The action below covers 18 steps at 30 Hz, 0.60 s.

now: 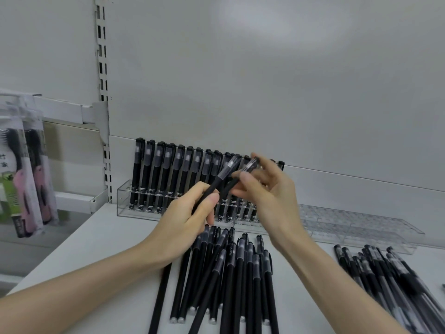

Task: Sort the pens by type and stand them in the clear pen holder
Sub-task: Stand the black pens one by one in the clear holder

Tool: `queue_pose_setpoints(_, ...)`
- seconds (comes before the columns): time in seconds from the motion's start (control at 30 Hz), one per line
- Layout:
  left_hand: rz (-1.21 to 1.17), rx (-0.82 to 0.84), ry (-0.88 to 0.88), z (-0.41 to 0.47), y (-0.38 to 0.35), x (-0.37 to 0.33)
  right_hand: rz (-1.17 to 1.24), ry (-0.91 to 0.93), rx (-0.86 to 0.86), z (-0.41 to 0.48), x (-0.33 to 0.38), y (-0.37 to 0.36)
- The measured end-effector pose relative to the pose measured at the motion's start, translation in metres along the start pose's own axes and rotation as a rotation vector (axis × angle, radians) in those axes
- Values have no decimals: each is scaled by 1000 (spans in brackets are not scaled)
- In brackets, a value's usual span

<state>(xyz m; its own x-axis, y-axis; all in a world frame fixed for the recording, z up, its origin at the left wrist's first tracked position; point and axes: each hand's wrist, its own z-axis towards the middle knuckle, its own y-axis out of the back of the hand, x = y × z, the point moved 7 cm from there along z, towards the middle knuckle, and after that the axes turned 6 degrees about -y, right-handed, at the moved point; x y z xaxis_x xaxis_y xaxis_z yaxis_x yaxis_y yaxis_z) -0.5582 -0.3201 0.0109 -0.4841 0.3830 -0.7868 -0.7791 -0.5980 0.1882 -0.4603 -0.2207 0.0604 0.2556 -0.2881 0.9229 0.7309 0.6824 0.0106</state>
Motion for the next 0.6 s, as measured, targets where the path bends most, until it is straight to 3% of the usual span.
queue_pose_setpoints(0.1, 77, -74, 9, 1, 8, 4, 22, 69, -97, 7, 15, 21)
queue_pose_setpoints(0.27, 110, -123, 28, 0, 11, 8, -185, 250, -215, 13, 27, 42)
queue_pose_setpoints(0.6, 79, -125, 16, 1, 10, 9, -458, 342, -183, 25, 9, 32)
